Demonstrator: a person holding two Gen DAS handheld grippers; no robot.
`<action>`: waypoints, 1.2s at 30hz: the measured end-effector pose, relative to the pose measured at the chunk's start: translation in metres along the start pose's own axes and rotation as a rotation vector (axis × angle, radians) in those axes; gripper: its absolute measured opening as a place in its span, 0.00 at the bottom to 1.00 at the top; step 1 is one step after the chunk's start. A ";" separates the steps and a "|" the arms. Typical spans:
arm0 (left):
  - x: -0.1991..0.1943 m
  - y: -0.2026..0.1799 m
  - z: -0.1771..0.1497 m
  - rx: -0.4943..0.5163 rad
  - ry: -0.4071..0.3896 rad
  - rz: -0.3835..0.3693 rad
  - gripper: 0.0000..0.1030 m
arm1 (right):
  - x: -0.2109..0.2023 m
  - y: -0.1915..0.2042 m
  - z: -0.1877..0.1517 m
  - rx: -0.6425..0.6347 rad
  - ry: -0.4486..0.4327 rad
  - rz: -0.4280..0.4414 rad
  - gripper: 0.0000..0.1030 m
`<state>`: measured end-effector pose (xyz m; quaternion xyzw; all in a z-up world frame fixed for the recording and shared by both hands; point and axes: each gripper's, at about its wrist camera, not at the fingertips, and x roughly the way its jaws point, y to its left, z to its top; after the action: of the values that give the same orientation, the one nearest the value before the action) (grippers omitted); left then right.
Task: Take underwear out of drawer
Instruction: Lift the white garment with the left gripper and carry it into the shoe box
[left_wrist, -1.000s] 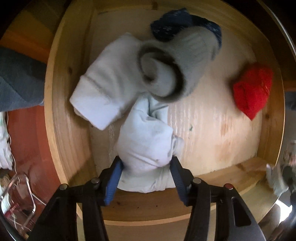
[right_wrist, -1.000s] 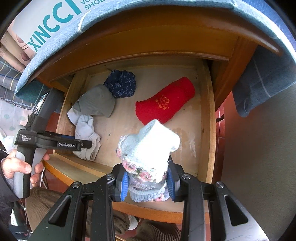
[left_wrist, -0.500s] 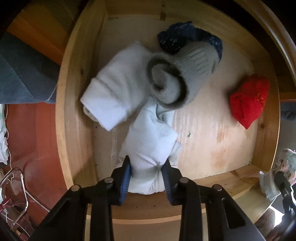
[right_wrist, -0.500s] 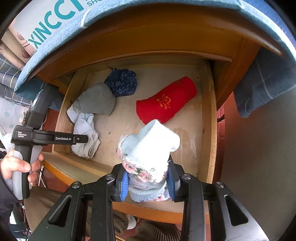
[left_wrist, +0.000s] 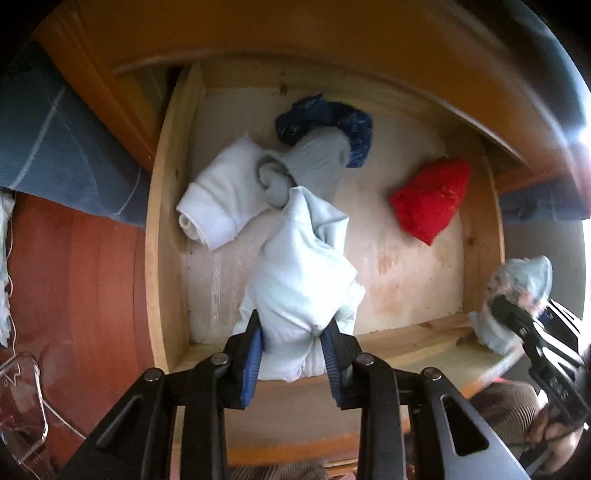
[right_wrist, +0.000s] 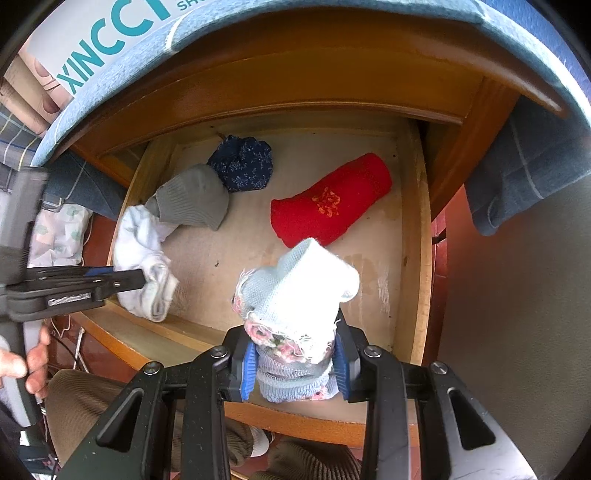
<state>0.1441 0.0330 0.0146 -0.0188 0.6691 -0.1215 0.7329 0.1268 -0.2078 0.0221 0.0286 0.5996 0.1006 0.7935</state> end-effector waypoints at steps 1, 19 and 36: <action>-0.006 -0.003 -0.004 0.007 -0.014 0.003 0.29 | 0.000 0.000 0.000 0.001 0.000 -0.001 0.31; -0.145 -0.031 -0.062 0.160 -0.356 -0.043 0.29 | -0.001 0.002 -0.001 -0.016 -0.002 -0.025 0.31; -0.310 -0.060 -0.024 0.270 -0.765 0.001 0.29 | -0.002 0.005 -0.002 -0.025 -0.005 -0.042 0.31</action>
<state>0.0876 0.0409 0.3258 0.0338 0.3263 -0.1922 0.9249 0.1240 -0.2036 0.0242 0.0061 0.5969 0.0913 0.7971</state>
